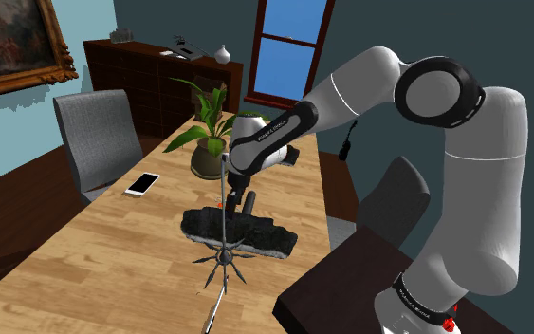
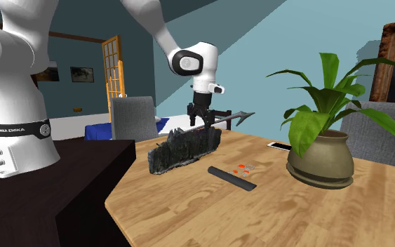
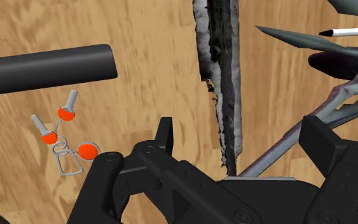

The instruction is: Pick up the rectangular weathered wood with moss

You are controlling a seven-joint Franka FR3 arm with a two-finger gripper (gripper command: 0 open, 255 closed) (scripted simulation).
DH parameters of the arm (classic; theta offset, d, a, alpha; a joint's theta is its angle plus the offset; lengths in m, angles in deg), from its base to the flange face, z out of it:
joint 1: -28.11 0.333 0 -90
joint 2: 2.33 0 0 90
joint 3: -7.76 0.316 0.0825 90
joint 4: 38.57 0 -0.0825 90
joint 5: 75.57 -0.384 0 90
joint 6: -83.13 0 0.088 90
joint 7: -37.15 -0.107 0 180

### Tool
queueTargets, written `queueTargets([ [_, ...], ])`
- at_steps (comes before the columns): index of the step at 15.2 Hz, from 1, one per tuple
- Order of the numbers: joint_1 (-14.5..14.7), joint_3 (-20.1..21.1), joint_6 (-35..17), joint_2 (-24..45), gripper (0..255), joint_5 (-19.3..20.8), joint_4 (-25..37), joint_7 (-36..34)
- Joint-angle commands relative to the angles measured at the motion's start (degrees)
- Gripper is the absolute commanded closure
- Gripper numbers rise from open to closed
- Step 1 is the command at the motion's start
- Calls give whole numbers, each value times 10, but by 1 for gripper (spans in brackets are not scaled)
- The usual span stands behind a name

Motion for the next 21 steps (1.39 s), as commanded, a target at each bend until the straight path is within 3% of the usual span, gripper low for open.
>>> queueTargets([
  [1,1,0,-9,12,0,0,3,0],
  [2,1,0,-9,12,0,0,3,0],
  [3,1,0,-10,11,255,0,2,1],
  [12,1,0,-9,12,255,0,3,0],
  [21,0,0,45,-40,255,2,5,-7],
])
